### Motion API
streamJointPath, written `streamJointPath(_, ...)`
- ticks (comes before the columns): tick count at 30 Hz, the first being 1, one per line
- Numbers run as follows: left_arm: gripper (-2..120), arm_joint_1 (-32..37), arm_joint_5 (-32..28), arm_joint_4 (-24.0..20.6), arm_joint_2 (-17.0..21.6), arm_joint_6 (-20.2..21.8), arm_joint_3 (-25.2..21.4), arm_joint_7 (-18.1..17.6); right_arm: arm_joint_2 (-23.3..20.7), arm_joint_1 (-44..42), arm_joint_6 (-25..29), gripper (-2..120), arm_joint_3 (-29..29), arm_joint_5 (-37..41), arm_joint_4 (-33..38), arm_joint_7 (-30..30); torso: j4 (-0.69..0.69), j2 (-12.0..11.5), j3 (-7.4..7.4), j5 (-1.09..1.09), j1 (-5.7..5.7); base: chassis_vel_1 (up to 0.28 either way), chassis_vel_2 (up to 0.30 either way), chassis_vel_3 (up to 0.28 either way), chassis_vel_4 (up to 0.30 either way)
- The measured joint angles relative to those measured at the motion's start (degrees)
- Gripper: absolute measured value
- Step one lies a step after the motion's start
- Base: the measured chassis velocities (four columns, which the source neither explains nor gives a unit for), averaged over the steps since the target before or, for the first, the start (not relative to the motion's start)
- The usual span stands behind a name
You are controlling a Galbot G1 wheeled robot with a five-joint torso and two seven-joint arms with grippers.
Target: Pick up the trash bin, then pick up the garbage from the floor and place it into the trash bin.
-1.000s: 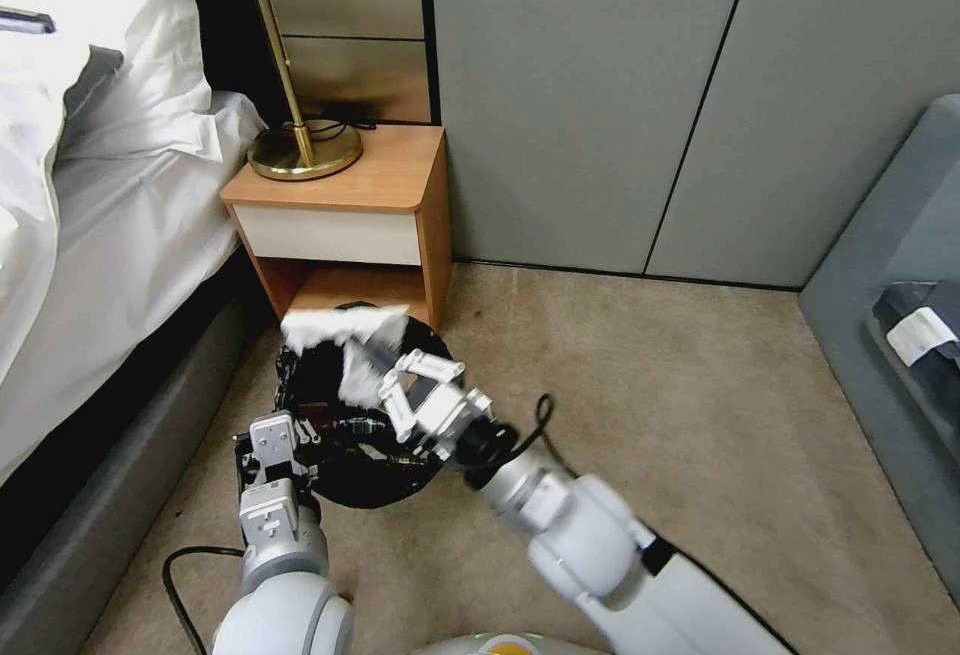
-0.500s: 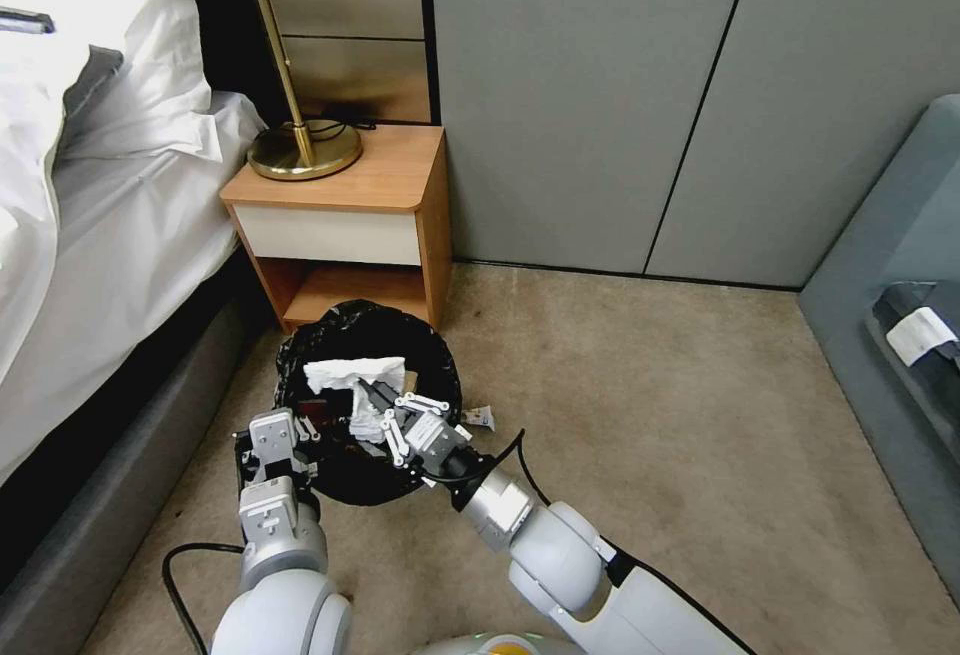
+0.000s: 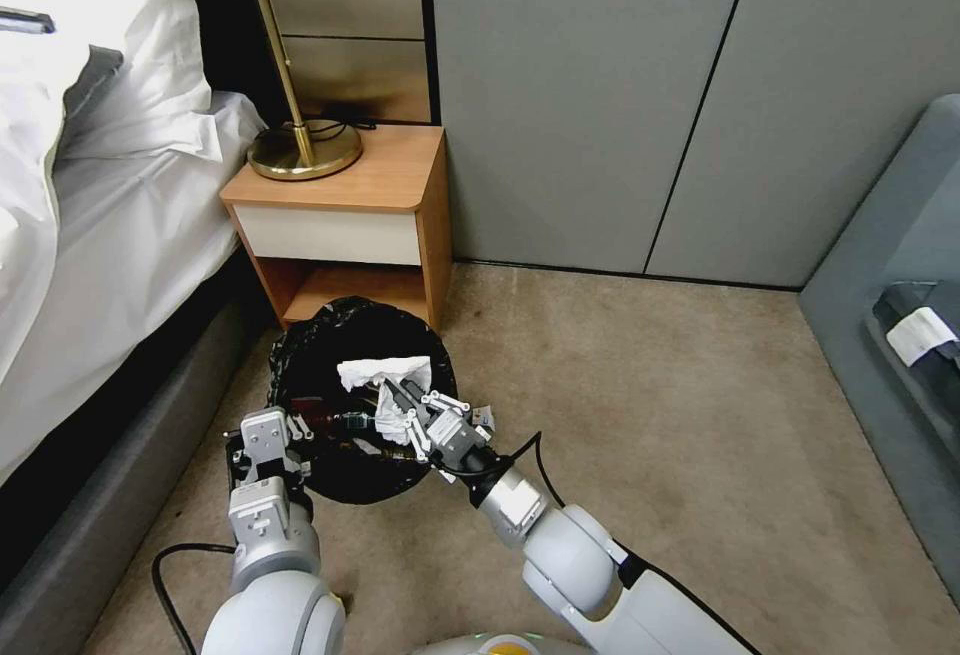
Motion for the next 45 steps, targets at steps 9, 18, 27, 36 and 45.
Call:
streamJointPath(9, 0, 0.1, 0.4, -0.5, 0.2, 0.2, 0.0, 0.0, -0.6, 0.1, -0.9, 60, -0.5, 0.5, 0.8, 0.1, 0.00, 0.0, 0.00, 0.00, 0.00, 0.000, 0.000, 0.000, 0.000)
streamJointPath(18, 0, 0.4, 0.9, -0.9, 0.1, 0.2, 0.8, 0.0, -0.9, 0.7, -2.6, 93, -1.4, 0.9, 0.7, 0.9, 0.00, 0.0, 0.00, 0.00, 0.00, 0.000, 0.000, 0.000, 0.000)
streamJointPath(27, 0, 0.3, 1.0, -0.8, 0.0, 0.2, 1.0, 0.1, -0.6, 0.9, -3.3, 100, -2.1, 0.7, 0.8, 1.1, 0.00, 0.0, 0.00, 0.00, 0.00, 0.000, 0.000, 0.000, 0.000)
streamJointPath(36, 0, 0.3, 1.2, -0.8, -0.3, 0.2, 1.3, 0.1, -0.4, 0.7, -2.8, 100, -2.1, -0.6, 1.8, 1.0, 0.00, 0.0, 0.00, 0.00, 0.00, 0.000, 0.000, 0.000, 0.000)
streamJointPath(45, 0, 1.0, 1.9, -1.3, -0.5, 0.1, 1.8, 0.1, -0.5, 0.4, -3.4, 100, -3.6, 2.0, 2.6, 1.0, 0.00, 0.0, 0.00, 0.00, 0.00, 0.000, 0.000, 0.000, 0.000)
